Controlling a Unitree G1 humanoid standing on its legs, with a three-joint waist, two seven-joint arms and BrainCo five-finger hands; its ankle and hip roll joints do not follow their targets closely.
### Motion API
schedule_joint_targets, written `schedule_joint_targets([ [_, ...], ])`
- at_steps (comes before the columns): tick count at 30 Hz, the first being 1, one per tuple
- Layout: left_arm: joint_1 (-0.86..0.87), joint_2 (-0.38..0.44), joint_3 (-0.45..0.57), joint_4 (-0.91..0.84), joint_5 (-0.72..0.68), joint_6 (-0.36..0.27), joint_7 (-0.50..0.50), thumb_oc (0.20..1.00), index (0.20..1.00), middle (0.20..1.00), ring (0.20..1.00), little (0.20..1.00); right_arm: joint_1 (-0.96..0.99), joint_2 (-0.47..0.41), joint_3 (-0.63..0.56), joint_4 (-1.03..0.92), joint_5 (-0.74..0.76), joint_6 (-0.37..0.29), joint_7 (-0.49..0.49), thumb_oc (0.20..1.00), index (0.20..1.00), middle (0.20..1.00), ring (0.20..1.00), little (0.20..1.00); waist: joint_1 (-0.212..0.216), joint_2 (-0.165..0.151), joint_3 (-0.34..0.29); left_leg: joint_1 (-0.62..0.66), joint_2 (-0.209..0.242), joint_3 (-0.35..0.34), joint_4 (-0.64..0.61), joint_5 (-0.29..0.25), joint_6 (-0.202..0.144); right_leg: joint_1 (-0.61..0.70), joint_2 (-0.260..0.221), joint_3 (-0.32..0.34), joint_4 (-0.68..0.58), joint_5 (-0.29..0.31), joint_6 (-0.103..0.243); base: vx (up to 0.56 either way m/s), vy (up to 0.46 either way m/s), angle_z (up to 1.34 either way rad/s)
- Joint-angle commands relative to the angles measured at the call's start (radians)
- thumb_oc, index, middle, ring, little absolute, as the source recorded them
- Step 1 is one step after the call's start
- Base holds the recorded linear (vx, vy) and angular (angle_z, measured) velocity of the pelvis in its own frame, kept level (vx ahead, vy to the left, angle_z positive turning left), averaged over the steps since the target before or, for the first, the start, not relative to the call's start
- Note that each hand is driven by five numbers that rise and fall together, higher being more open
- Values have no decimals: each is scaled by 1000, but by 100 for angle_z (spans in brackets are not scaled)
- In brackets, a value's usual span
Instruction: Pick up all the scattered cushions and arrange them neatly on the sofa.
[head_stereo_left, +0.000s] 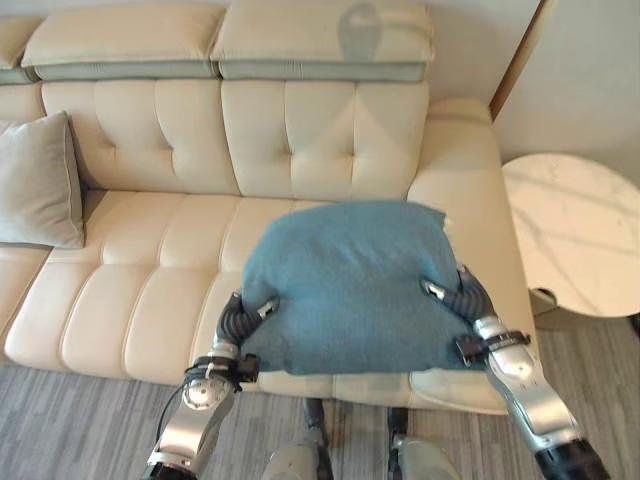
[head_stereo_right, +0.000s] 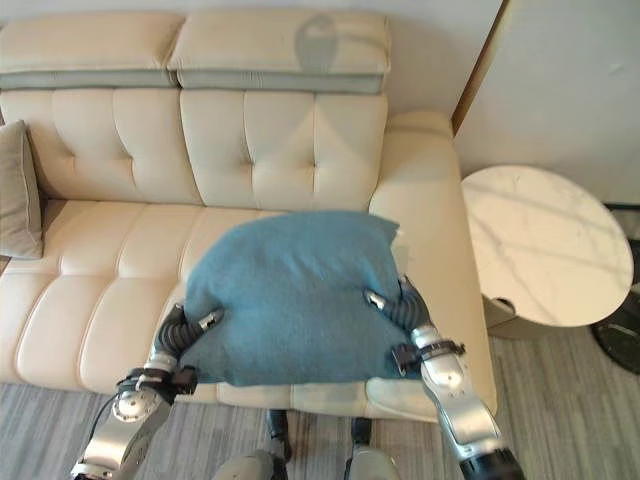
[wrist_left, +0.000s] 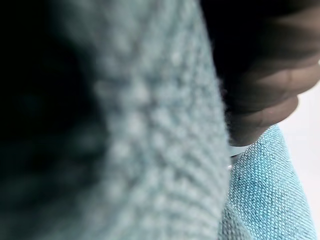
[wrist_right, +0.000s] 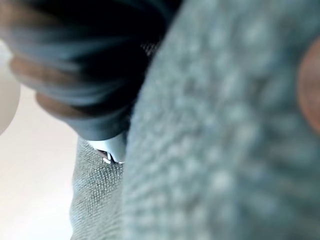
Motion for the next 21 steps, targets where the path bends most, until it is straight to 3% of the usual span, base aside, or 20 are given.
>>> schedule_joint_targets([
  [1,-357,35,-85,50,87,-168,134,200,200,200,200,200,-375,99,103,-22,-101,-168,-166,200,200,200,200,200,13,-46,12,-4,-73,-10,124,-211,-37,-110,18,40,27,-32,35,-138,-27,-3],
  [4,-554,63,-130,151,80,-185,206,200,200,200,200,200,-561,96,125,69,-150,-161,-261,200,200,200,200,200,20,-36,32,-66,-75,-21,133,-192,-45,-161,14,42,32,-22,41,-61,-25,3],
  [6,-756,84,-177,257,66,-196,264,200,200,200,200,200,-748,71,133,178,-187,-151,-343,200,200,200,200,200,24,-27,48,-120,-81,-38,126,-168,-50,-213,15,44,35,-12,44,-64,-47,7],
  [7,-938,117,-208,348,61,-199,303,200,200,200,200,200,-909,42,140,290,-198,-138,-420,200,200,200,200,200,31,-15,61,-159,-84,-50,110,-147,-53,-254,13,47,33,-2,49,-56,-31,10],
  [12,-1189,147,-244,502,48,-196,346,200,200,200,200,200,-1135,-25,148,454,-197,-122,-515,200,200,200,200,200,44,4,84,-224,-89,-62,78,-116,-56,-333,10,45,36,3,59,-30,-20,8],
  [13,-1313,152,-273,600,40,-180,351,200,200,200,200,200,-1221,-51,169,522,-184,-106,-551,200,200,200,200,200,44,14,95,-264,-92,-73,69,-98,-58,-381,7,49,47,4,59,-38,-21,5],
  [14,-1404,173,-298,699,27,-162,345,1000,1000,1000,1000,1000,-1301,-79,219,616,-145,-95,-542,774,774,774,774,774,42,19,105,-295,-94,-75,61,-84,-57,-420,6,53,55,9,60,-39,-20,9],
  [15,-1412,173,-299,705,24,-165,343,1000,1000,1000,1000,1000,-1309,-80,222,623,-142,-98,-542,774,774,774,774,774,42,20,107,-298,-94,-76,61,-83,-57,-423,5,53,57,8,60,-30,-14,15],
  [16,-1467,179,-318,767,-14,-152,322,1000,1000,1000,1000,1000,-1359,-92,294,705,-103,-78,-511,1000,1000,1000,1000,1000,43,18,120,-324,-94,-76,58,-70,-59,-454,5,53,62,13,61,-13,-5,14],
  [21,-1476,233,-339,825,-64,-130,256,1000,1000,1000,1000,1000,-1359,-126,383,799,-29,-43,-415,1000,1000,1000,1000,1000,47,15,129,-368,-95,-84,49,-52,-57,-502,6,56,67,27,63,-18,-23,12],
])
